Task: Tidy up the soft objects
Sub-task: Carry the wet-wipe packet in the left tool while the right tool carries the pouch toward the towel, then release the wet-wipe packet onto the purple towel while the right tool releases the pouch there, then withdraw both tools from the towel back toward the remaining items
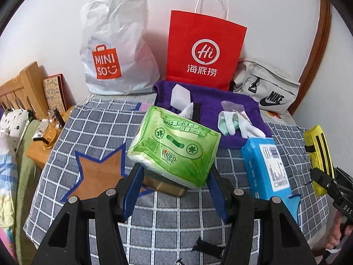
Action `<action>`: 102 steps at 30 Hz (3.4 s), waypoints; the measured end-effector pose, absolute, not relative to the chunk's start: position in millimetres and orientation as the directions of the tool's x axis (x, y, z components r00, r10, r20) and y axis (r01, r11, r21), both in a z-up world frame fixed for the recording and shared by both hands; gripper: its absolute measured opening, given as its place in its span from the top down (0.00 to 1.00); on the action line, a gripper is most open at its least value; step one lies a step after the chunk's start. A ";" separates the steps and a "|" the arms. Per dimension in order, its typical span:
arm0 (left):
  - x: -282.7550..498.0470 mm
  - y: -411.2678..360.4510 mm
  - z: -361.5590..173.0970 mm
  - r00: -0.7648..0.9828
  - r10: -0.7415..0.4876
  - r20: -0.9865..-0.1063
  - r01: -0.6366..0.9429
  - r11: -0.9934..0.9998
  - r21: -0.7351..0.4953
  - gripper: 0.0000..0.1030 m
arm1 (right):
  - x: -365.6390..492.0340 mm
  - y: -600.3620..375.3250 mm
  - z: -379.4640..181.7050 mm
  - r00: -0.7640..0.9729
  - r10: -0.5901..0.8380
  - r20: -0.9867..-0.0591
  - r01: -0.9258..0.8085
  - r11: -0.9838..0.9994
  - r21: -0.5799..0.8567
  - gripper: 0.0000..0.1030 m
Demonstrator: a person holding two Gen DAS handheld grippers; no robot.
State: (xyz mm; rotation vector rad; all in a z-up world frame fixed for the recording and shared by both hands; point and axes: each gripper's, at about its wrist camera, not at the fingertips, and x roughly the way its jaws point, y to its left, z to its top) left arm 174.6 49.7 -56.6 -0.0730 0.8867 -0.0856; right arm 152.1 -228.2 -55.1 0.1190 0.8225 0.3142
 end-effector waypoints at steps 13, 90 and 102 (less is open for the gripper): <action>214.2 49.9 -51.6 0.630 -0.089 -0.771 0.026 0.995 -0.093 0.46 | 207.8 -227.9 -45.1 0.643 0.323 -0.694 -0.236 0.946 0.221 0.51; 371.5 2.3 -123.4 0.433 -0.193 -0.881 0.174 0.976 -0.128 0.27 | 387.1 -220.4 -122.8 0.535 0.299 -0.790 -0.179 0.954 0.240 0.15; 301.5 39.1 -78.4 0.575 -0.175 -0.800 0.080 0.984 -0.158 0.27 | 302.2 -201.2 -85.7 0.595 0.277 -0.754 -0.161 0.961 0.226 0.15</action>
